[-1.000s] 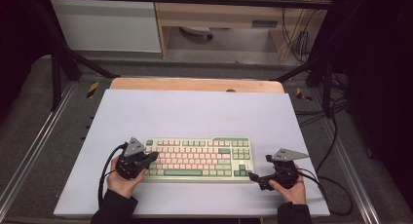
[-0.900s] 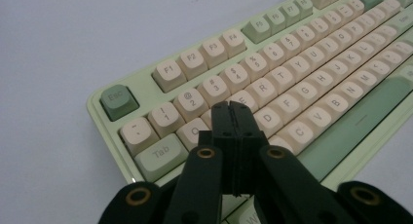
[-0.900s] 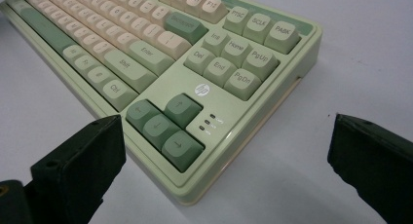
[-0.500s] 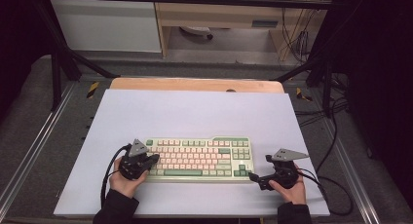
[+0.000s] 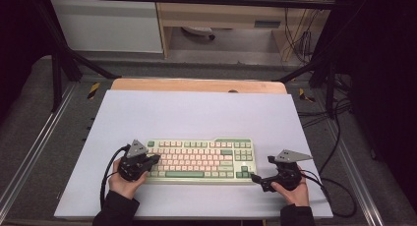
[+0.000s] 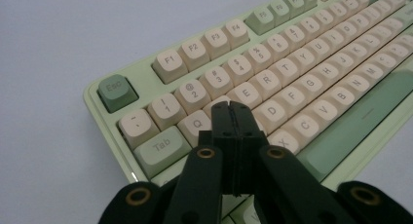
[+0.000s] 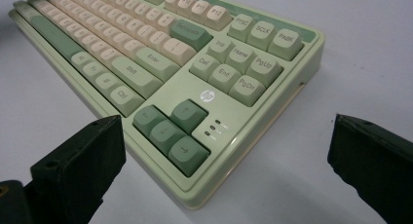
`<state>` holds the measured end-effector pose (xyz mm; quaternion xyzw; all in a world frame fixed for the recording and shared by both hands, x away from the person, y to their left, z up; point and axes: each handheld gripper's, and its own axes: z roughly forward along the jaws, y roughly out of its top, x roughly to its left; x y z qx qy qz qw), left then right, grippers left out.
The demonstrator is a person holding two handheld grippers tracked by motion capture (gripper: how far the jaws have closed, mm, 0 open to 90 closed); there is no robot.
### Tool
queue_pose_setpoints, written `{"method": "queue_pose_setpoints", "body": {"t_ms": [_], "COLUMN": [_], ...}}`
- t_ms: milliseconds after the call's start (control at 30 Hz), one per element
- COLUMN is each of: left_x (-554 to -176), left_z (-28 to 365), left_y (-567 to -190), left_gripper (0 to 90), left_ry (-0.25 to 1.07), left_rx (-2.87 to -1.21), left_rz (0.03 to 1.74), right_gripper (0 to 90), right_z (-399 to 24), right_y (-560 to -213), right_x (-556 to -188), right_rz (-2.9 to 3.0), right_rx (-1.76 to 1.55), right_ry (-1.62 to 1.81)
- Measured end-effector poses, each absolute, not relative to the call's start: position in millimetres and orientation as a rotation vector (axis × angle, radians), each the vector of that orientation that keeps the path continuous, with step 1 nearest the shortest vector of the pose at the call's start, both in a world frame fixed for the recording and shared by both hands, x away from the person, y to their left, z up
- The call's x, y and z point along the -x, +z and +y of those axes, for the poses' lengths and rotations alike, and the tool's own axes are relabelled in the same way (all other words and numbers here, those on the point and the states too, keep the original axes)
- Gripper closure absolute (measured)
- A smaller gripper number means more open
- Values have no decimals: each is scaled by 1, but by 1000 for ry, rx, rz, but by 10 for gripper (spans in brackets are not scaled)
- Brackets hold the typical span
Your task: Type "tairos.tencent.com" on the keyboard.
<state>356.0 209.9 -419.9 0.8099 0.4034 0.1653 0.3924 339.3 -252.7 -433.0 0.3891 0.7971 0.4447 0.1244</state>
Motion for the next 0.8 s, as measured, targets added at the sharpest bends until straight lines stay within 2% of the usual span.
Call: {"method": "queue_pose_setpoints", "body": {"t_ms": [233, 333, 400, 433, 467, 500, 633, 667, 700, 733, 800], "left_x": [-356, -356, -356, -356, -356, -356, -356, -356, -356, -356, -356], "left_z": [212, 211, 211, 211, 211, 212, 212, 213, 213, 213, 213], "left_y": [-419, -418, -418, -418, -418, -418, -417, -417, -417, -417, -417], "left_gripper": [900, 900, 900, 900, 900, 900, 900, 900, 900, 900, 900], "left_ry": [407, 405, 404, 404, 406, 405, 400, 398, 396, 394, 394], "left_rx": [-2047, -2044, -2040, -2039, -2033, -2032, -2024, -2020, -2014, -2013, -2015], "left_rz": [1011, 1006, 1002, 998, 997, 995, 993, 993, 993, 992, 989], "right_gripper": [5, 40, 85, 150, 150, 204, 309, 309, 361, 361, 431], "right_z": [-245, -240, -235, -230, -230, -225, -211, -211, -204, -204, -195], "right_y": [-427, -424, -422, -418, -418, -415, -412, -412, -412, -412, -412], "right_x": [-338, -339, -338, -338, -338, -337, -337, -337, -338, -338, -339], "right_rz": [2320, 2325, 2314, 2311, 2311, 2307, 2332, 2332, 2356, 2356, 2386], "right_rx": [-1112, -1106, -1097, -1075, -1075, -1061, -1040, -1040, -1024, -1024, -1016], "right_ry": [1314, 1323, 1340, 1353, 1353, 1369, 1378, 1378, 1372, 1372, 1373]}}
